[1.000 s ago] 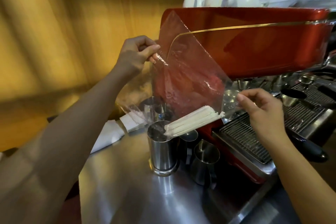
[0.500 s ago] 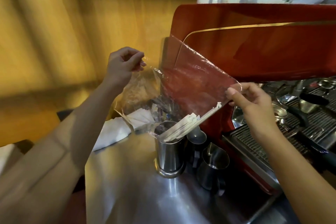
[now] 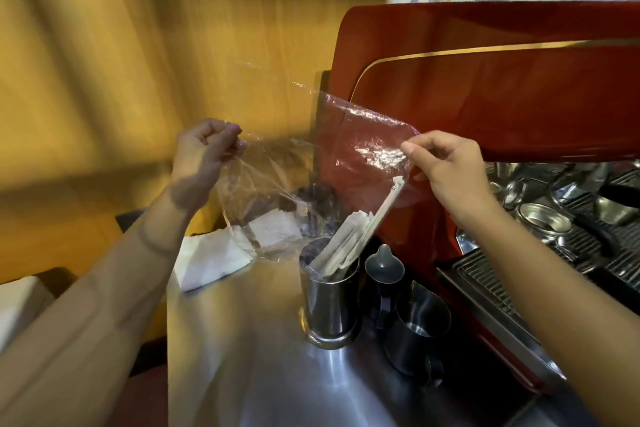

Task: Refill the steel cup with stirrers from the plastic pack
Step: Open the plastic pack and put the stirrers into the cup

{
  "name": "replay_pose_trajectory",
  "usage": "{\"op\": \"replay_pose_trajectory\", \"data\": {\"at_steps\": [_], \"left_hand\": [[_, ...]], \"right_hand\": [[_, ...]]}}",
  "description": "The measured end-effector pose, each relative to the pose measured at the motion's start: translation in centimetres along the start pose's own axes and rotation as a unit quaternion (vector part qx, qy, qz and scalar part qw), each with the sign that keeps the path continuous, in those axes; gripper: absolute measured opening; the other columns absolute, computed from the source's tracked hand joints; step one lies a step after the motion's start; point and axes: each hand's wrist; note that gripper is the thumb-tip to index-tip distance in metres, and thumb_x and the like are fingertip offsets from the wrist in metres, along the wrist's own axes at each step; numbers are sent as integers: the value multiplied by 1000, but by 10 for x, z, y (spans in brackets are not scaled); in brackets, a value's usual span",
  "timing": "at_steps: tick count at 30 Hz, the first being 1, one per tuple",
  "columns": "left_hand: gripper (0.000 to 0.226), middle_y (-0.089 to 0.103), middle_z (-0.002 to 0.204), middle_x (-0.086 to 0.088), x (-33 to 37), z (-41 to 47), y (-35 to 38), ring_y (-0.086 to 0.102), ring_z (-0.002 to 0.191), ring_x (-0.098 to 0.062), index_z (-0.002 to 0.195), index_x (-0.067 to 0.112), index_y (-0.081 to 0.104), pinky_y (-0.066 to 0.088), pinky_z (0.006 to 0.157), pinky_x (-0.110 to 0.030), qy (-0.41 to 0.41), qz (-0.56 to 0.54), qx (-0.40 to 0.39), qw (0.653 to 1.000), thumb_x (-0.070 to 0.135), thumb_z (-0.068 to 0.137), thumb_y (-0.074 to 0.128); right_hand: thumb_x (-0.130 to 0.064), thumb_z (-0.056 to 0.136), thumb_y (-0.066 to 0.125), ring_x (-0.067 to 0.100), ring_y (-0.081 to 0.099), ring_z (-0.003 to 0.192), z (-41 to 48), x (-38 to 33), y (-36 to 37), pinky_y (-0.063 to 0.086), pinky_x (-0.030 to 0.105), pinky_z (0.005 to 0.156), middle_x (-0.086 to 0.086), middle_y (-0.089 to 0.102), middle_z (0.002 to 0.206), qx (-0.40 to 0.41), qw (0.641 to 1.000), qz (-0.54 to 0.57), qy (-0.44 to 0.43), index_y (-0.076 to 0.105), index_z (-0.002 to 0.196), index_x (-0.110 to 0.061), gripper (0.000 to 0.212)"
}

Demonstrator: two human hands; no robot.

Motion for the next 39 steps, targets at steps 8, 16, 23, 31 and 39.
{"op": "replay_pose_trajectory", "data": {"at_steps": [8, 16, 23, 31, 39], "left_hand": [[16, 73, 67, 10, -14, -3, -22, 66, 66, -4, 86, 23, 61, 49, 65, -19, -92, -28, -58, 994, 33, 74, 66], [6, 72, 63, 7, -28, -6, -36, 65, 59, -5, 75, 21, 66, 52, 59, -17, -73, -56, -40, 995, 22, 73, 71], [9, 73, 66, 4, -33, -9, -36, 65, 63, -9, 73, 22, 69, 49, 68, -25, -70, -5, -69, 995, 14, 73, 72], [9, 72, 64, 5, -42, -13, -40, 64, 61, -9, 74, 20, 67, 51, 61, -18, -59, -19, -36, 997, 12, 75, 70], [13, 70, 62, 8, -57, -19, -39, 63, 62, -8, 72, 21, 66, 48, 62, -22, -83, -20, -19, 996, 10, 78, 68]], "right_hand": [[-18, 82, 65, 14, 59, 63, 20, -9, 13, 50, 35, 64, -4, 65, 67, -44, 998, -19, -49, 68, 71, -18, 11], [-17, 82, 65, 18, 59, 64, 26, -9, 24, 50, 35, 56, 13, 67, 71, -44, 998, 7, -51, 67, 68, -17, 14], [-22, 81, 65, 24, 62, 64, 32, -15, 26, 51, 40, 57, 13, 68, 72, -32, 998, 15, -60, 66, 66, -23, 14], [-19, 81, 68, 15, 57, 69, 26, -3, 30, 48, 19, 55, 17, 54, 75, -108, 992, 63, -5, 63, 75, -22, 8], [-33, 58, 78, 6, 65, 68, 12, 12, 26, 54, 23, 61, 0, 71, 88, -223, 965, 64, 119, 66, 90, -23, 35]]}}
Point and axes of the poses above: each hand's wrist, its own z-axis towards the middle knuckle, its own y-axis out of the palm, x = y × z
